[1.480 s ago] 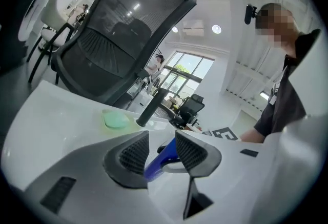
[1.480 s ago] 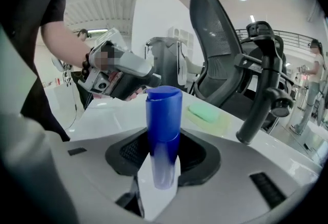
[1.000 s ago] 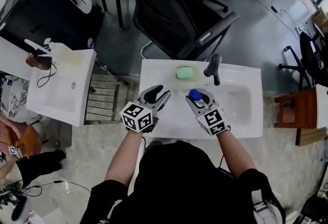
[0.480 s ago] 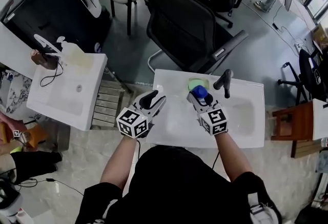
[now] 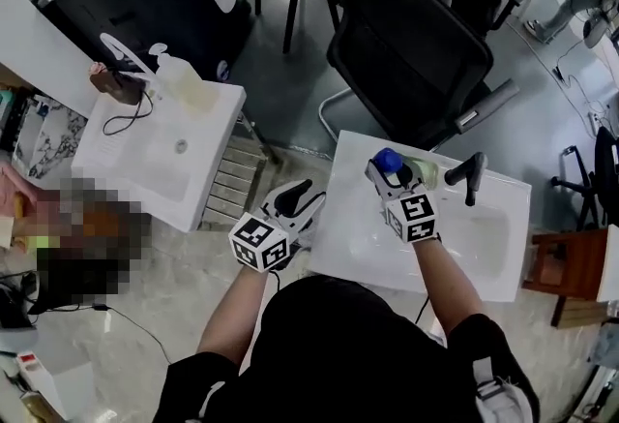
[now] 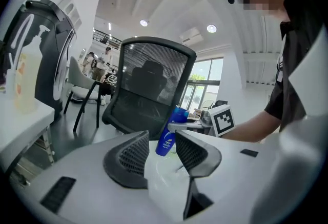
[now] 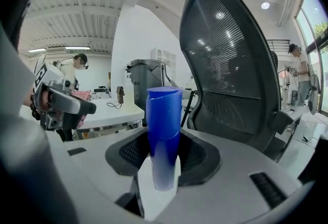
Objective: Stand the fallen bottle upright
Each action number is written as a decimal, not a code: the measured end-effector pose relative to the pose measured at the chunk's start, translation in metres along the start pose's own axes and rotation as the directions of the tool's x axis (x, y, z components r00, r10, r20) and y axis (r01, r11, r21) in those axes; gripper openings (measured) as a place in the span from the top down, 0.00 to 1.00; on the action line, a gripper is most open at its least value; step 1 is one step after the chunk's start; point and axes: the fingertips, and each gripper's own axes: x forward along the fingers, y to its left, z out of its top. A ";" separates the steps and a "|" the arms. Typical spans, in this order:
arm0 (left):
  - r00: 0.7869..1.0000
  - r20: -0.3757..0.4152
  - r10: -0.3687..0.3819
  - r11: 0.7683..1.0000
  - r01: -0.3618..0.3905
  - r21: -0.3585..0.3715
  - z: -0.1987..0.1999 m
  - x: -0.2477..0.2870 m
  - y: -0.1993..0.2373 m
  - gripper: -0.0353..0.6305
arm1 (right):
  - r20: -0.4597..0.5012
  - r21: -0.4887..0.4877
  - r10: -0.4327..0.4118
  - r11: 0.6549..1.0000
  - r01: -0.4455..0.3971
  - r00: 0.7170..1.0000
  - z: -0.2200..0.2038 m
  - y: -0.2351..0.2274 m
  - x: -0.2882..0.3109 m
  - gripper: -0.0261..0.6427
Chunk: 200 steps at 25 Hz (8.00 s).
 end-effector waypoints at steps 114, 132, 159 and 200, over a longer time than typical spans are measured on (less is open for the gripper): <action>0.987 -0.130 0.098 0.991 -0.108 -0.078 -0.057 -0.022 0.000 0.70 | -0.818 -0.303 0.044 0.815 -0.494 0.573 -0.300 -0.003 -0.031 0.70; 0.995 -0.100 0.019 0.998 -0.025 -0.058 -0.044 -0.002 -0.020 0.70 | -0.387 -0.161 0.063 0.978 -0.135 0.920 -0.182 0.023 -0.056 0.70; 0.976 -0.066 -0.209 0.978 0.209 -0.020 -0.018 0.040 -0.064 0.70 | 0.022 0.152 -0.188 0.971 0.183 0.982 -0.057 -0.004 -0.140 0.79; 0.991 0.035 -0.130 0.991 0.129 0.015 -0.043 0.155 -0.223 0.70 | 0.111 0.082 -0.261 0.964 0.253 0.959 -0.083 -0.234 -0.244 0.79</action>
